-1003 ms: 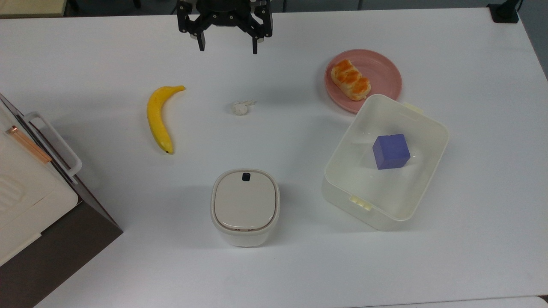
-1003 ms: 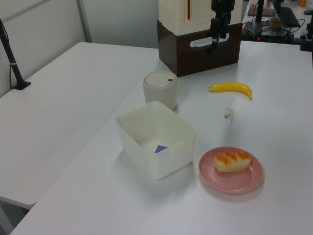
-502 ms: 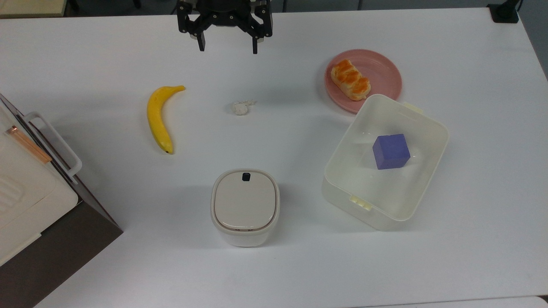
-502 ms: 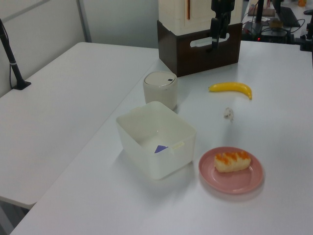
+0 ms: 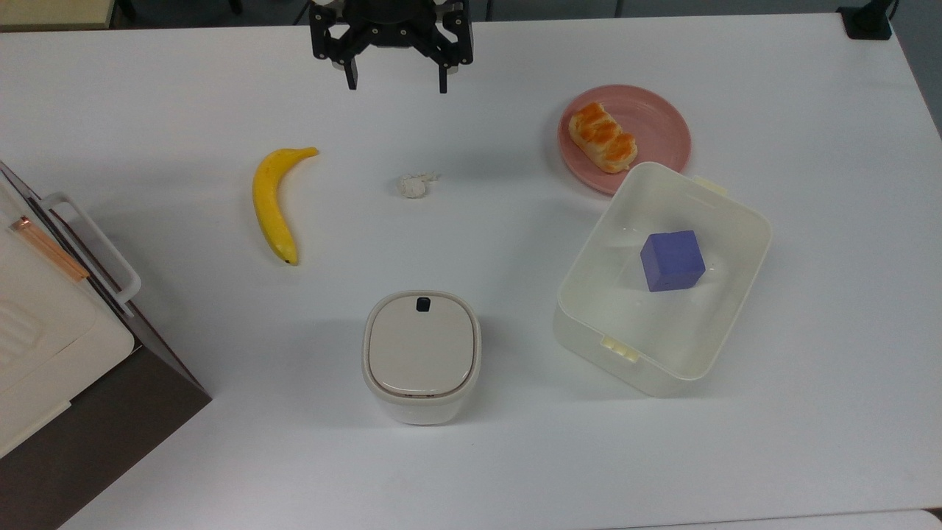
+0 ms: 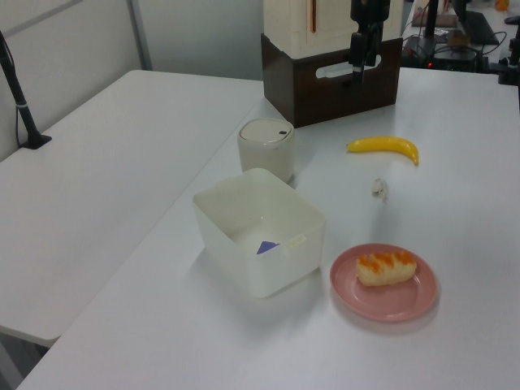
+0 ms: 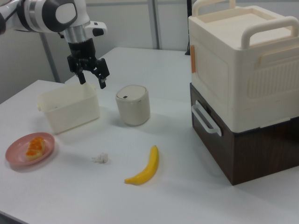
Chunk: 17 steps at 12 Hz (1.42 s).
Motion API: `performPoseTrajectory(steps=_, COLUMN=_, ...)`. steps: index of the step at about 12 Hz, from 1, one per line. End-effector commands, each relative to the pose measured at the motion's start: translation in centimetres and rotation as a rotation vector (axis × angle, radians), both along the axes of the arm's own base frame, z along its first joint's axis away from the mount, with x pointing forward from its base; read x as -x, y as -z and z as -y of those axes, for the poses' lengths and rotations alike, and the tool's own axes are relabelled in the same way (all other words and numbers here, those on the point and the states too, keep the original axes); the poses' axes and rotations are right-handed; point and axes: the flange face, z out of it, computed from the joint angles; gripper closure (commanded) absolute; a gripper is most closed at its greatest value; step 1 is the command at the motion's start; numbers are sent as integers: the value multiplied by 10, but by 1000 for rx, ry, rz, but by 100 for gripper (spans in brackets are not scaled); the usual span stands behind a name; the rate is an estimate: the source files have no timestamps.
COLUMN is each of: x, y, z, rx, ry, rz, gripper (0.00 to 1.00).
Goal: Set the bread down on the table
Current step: 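Move the gripper over the pink plate and lower onto the bread roll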
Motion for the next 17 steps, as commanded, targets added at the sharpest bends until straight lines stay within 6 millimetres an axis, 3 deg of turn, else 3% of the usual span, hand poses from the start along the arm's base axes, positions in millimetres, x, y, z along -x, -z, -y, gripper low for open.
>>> performPoseTrajectory(steps=1, x=11, y=15, z=-14, rx=-20, ry=-43, rz=-59, gripper=0)
performPoseTrajectory(steps=4, x=37, y=37, z=-41, rx=-17, ry=-131, rz=-87, gripper=0)
performPoseTrajectory(steps=8, x=60, y=86, z=-82, rx=-11, ry=-206, rz=-86, gripper=0)
performPoseTrajectory(steps=11, x=89, y=122, z=-118, rx=0, ry=-268, rz=-94, gripper=0)
performPoseTrajectory(steps=14, x=116, y=153, z=-159, rx=8, ry=-353, rz=-116, gripper=0)
performPoseTrajectory(steps=17, x=133, y=178, z=-187, rx=9, ry=-414, rz=-116, gripper=0)
